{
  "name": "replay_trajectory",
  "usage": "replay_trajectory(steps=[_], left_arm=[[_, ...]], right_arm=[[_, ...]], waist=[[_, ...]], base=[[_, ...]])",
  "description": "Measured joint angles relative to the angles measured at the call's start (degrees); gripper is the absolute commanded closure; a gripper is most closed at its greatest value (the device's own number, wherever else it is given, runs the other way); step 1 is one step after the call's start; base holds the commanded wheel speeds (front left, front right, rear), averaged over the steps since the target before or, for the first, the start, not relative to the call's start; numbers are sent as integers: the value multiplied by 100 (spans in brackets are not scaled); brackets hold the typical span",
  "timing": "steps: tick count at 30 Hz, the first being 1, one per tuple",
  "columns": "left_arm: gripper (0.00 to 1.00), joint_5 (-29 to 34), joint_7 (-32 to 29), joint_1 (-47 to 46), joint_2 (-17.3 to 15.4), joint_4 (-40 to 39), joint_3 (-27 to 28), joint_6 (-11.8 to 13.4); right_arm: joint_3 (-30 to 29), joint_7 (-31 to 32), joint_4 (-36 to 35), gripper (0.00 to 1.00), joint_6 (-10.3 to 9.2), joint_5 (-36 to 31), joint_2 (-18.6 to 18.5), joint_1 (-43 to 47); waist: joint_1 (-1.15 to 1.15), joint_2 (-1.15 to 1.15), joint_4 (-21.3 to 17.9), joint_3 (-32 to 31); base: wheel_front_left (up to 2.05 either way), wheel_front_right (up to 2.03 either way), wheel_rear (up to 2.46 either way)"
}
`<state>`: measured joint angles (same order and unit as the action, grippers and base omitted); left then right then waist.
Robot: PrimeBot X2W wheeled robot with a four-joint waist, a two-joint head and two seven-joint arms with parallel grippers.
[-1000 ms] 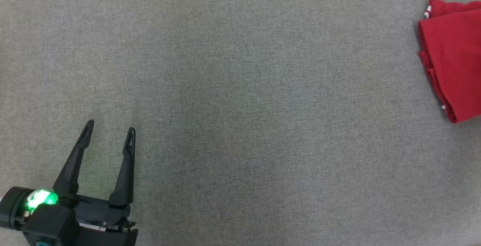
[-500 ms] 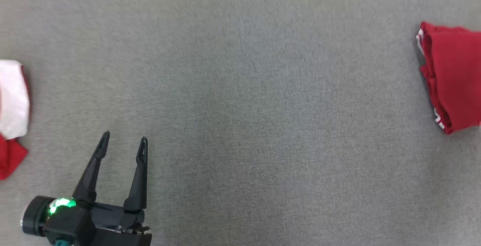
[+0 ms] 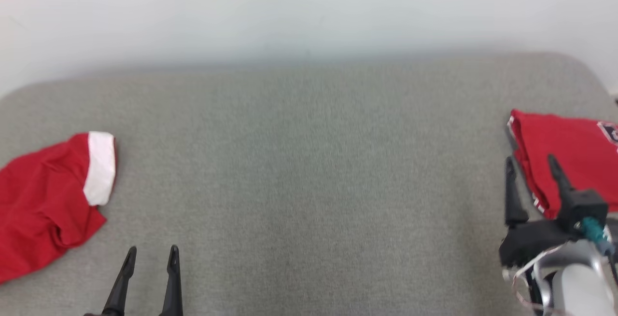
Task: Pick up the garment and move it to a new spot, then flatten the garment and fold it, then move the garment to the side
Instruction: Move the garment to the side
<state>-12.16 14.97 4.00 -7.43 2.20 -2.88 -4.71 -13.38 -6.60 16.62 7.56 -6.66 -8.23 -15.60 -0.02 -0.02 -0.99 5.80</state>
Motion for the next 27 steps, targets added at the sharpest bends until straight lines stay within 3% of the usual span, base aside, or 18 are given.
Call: replay_trajectory(steps=[5,10,17,27], left_arm=[[0,58,7,117,110,177,170,-11],[0,169,7,203,221,402,324,-70],[0,264,7,316,294,521,467,-130],[0,369,7,400,374,572,512,-186]], right_arm=[[264,257,-875,0,0,226,292,776],[272,290,-1285,0,0,372,490,1546],[277,70,-1035,0,0,676,525,1874],[587,-194,-761,0,0,592,528,1876]], waist=[[0,0,68,-477],[0,0,171,-838],[1,1,205,-1034],[2,2,118,-1099]], base=[[0,0,0],[0,0,0],[0,0,0],[0,0,0]])
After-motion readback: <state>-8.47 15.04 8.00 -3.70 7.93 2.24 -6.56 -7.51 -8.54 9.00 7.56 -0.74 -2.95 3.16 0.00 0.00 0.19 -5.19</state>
